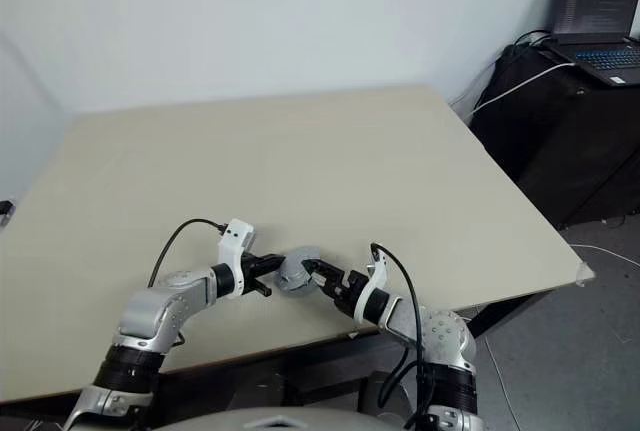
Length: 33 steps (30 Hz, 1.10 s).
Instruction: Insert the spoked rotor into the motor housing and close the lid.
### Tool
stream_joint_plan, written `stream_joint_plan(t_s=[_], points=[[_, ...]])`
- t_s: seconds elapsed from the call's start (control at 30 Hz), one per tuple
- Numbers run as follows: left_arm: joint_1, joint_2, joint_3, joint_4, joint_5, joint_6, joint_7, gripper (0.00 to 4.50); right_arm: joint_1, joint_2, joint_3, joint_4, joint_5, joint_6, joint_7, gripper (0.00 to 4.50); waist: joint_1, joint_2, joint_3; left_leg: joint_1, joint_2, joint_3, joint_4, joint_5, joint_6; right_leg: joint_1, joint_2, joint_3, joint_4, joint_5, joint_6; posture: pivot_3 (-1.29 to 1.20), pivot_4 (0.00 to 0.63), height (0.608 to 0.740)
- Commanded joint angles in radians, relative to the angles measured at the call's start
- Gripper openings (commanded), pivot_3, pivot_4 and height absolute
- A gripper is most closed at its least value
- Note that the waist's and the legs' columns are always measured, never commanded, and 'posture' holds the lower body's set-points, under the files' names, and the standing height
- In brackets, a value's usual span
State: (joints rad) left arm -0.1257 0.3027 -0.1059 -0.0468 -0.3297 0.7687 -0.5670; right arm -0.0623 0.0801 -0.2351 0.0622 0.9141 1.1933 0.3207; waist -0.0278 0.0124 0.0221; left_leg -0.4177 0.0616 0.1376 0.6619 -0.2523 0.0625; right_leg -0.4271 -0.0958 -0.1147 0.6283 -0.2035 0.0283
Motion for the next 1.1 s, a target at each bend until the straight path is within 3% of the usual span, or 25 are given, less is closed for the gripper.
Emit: stream_joint_plan(t_s=[0.03, 0.33, 0.43, 0.73, 1.1], points=[[0.007, -0.013, -0.029, -0.018, -0.009, 0.003, -0.013, 0.00, -0.035, 0.074, 0.056, -0.001, -0.003, -0.031, -0.010, 4.48, 0.000, 0.000, 0.000, 0.000, 0.000, 0.000, 0.000, 0.000, 0.000, 0.000, 0.000, 0.000, 0.000, 0.000, 0.000, 0.00, 0.000, 0.740], [0.005, -0.018, -0.031, -0.011, -0.008, -0.006, -0.011, 0.00, -0.031, 0.077, 0.048, -0.008, 0.003, -0.057, -0.011, 4.48, 0.000, 0.000, 0.000, 0.000, 0.000, 0.000, 0.000, 0.000, 0.000, 0.000, 0.000, 0.000, 0.000, 0.001, -0.001, 0.00, 0.000, 0.740], [0.004, -0.019, -0.031, -0.010, -0.007, -0.006, -0.011, 0.00, -0.028, 0.079, 0.042, -0.013, 0.016, -0.052, -0.011, 3.94, 0.000, 0.000, 0.000, 0.000, 0.000, 0.000, 0.000, 0.000, 0.000, 0.000, 0.000, 0.000, 0.000, 0.001, -0.001, 0.00, 0.000, 0.740], [0.002, -0.025, -0.025, -0.009, -0.002, -0.007, -0.011, 0.00, -0.013, 0.076, 0.052, -0.018, 0.033, -0.017, -0.017, 1.33, 0.002, 0.000, 0.000, 0.000, 0.000, 0.000, 0.000, 0.000, 0.000, 0.000, 0.000, 0.000, 0.000, 0.001, -0.001, 0.00, 0.000, 0.740], [0.021, -0.041, -0.016, -0.018, -0.002, -0.013, -0.002, 0.00, -0.010, 0.072, 0.048, -0.015, 0.027, -0.011, -0.031, 1.29, 0.003, 0.000, 0.000, 0.000, 0.000, 0.000, 0.001, 0.000, 0.000, 0.000, 0.000, 0.001, 0.000, 0.001, 0.000, 0.00, 0.000, 0.740]])
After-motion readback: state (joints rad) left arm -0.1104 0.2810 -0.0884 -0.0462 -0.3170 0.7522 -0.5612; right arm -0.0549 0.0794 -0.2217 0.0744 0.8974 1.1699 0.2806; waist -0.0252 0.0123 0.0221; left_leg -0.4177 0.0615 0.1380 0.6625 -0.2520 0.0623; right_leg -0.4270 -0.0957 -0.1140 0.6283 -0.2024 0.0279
